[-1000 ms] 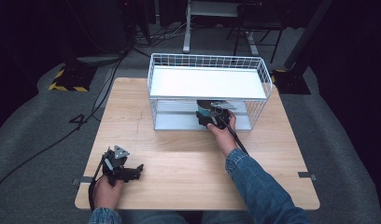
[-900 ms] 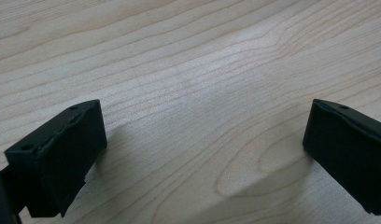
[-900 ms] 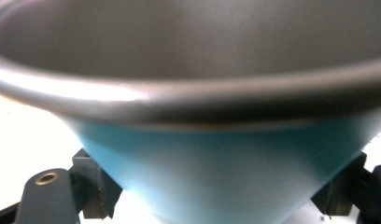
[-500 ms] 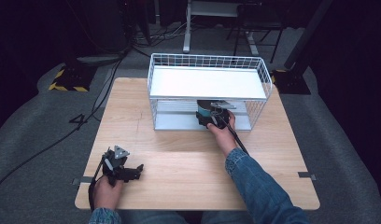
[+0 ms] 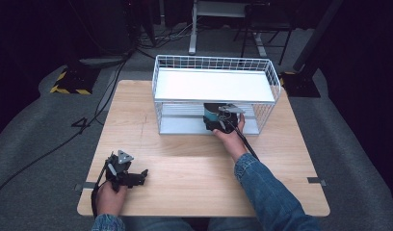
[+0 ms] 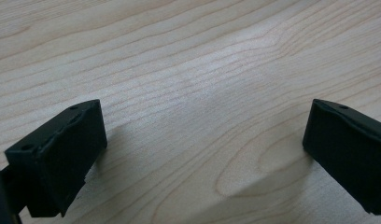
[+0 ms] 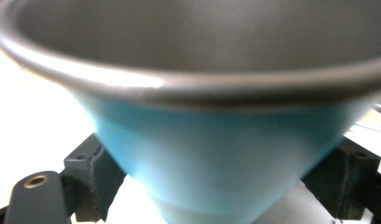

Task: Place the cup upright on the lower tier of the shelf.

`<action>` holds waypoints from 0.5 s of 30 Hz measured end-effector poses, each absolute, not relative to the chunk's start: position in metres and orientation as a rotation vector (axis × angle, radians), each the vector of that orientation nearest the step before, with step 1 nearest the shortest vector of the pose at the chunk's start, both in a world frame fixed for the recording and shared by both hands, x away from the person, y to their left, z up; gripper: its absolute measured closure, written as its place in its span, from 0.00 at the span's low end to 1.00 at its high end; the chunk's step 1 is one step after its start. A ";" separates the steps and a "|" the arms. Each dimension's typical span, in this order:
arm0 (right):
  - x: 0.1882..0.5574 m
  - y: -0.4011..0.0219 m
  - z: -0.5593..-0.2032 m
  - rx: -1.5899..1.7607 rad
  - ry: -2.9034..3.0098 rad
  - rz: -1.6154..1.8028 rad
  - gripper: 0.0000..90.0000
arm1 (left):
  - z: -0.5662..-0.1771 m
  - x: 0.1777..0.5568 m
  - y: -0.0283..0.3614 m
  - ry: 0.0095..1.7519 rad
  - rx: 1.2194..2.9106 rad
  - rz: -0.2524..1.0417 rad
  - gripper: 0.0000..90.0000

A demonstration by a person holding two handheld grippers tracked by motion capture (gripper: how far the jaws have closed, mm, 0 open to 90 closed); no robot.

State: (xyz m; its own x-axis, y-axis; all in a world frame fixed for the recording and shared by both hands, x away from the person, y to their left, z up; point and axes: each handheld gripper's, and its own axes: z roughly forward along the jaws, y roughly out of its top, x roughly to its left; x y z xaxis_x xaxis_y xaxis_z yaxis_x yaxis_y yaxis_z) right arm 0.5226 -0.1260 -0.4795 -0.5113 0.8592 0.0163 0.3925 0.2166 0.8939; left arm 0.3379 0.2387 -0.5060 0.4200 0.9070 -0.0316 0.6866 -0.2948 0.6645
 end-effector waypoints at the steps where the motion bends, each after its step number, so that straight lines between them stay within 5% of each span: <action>1: 0.521 -0.127 -0.479 1.142 2.006 1.248 0.17 | -0.506 0.338 0.239 1.342 2.075 0.475 0.00; 15: 0.488 -0.146 -0.454 1.076 2.062 1.257 0.17 | -0.506 0.338 0.239 1.343 2.074 0.474 0.00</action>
